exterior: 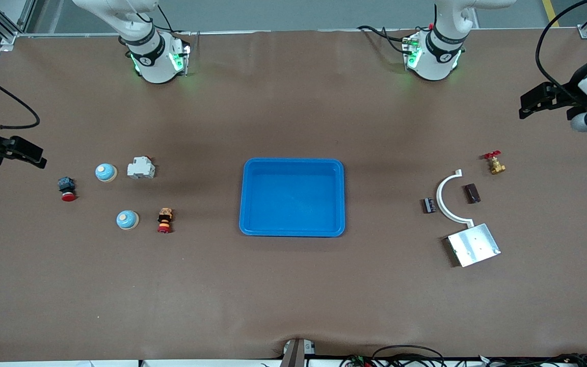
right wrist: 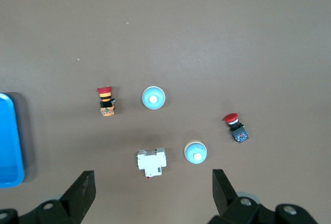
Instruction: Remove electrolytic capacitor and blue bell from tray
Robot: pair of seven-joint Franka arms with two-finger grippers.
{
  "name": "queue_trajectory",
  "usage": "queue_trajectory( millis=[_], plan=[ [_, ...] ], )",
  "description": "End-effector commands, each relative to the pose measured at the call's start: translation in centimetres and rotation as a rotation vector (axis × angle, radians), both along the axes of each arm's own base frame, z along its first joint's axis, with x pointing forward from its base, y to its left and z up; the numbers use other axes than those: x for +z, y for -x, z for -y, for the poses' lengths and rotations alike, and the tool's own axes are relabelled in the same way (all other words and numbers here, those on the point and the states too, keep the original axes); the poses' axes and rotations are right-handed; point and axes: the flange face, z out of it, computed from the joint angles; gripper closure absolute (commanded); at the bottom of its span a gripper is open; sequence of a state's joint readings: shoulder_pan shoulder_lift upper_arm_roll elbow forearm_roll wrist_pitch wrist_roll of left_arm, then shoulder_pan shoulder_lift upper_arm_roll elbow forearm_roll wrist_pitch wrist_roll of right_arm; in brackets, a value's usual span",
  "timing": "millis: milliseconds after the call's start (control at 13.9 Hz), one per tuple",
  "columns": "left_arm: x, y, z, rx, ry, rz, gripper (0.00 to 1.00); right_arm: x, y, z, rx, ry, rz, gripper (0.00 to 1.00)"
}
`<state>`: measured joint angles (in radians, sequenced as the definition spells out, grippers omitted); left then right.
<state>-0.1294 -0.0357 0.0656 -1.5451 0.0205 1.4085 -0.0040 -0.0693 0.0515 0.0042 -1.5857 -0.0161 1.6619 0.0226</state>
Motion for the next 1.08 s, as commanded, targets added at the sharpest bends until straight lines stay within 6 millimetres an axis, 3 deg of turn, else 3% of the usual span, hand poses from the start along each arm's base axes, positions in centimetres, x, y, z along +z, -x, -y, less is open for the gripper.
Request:
queue_trajectory(
  millis=[0, 431, 718, 861, 1005],
  plan=[
    [1.4, 1.0, -0.2, 0.029, 0.014, 0.023, 0.0, 1.4, 1.0, -0.1, 0.003, -0.028, 0.002, 0.0],
    [2.3, 1.5, 0.0, 0.054, 0.016, 0.065, 0.0, 2.7, 2.6, -0.4, -0.005, -0.093, -0.027, 0.0],
    [0.5, 3.7, -0.7, 0.051, 0.026, 0.098, 0.0, 3.2, 2.9, -0.5, 0.0, -0.101, -0.032, 0.0],
    [0.3, 3.6, -1.1, 0.052, 0.027, 0.096, 0.0, 4.9, 3.1, -0.5, 0.004, -0.094, -0.025, 0.0],
    [0.1, 3.3, -0.9, 0.054, 0.024, 0.081, 0.0, 5.4, 3.4, -0.5, 0.006, -0.092, -0.038, 0.0]
  ],
)
